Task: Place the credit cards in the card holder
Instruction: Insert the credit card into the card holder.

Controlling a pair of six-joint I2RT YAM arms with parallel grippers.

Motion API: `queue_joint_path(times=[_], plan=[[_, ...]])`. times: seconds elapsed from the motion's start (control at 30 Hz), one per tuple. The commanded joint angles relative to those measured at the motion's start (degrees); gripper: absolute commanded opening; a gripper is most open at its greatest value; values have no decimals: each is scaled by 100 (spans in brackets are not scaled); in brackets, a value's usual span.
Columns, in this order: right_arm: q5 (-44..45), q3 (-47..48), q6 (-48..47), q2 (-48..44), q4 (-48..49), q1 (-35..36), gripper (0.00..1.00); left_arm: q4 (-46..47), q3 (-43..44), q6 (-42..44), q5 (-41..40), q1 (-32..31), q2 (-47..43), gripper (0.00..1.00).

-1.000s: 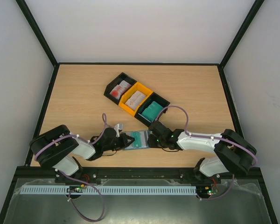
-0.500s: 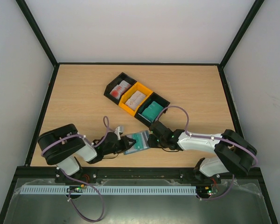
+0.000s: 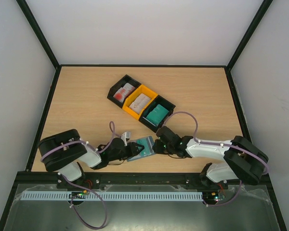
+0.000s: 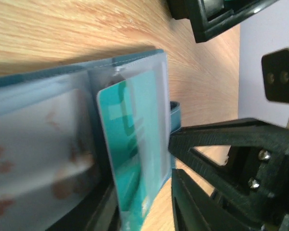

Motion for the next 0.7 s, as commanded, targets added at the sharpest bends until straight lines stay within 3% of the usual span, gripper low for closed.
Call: queue_joint_path(times=[0.0, 0.1, 0.33, 0.53, 0.6, 0.67], plan=[[-448, -230, 170, 30, 5, 59, 14, -1895, 608, 511, -179, -145, -428, 38], [-546, -237, 213, -34, 59, 93, 15, -3290, 1058, 821, -241, -149, -667, 50], [-659, -396, 369, -40, 462, 91, 17, -4829, 1260, 827, -88, -150, -1254, 76], [-655, -406, 239, 21, 464, 94, 20, -5668, 1577, 770, -170, -151, -1688, 86], [-657, -426, 232, -19, 499, 95, 21, -5851, 1707, 761, -165, -145, -1757, 96], [-682, -452, 219, -37, 548, 92, 21, -6054, 1881, 766, -161, -143, -1786, 98]])
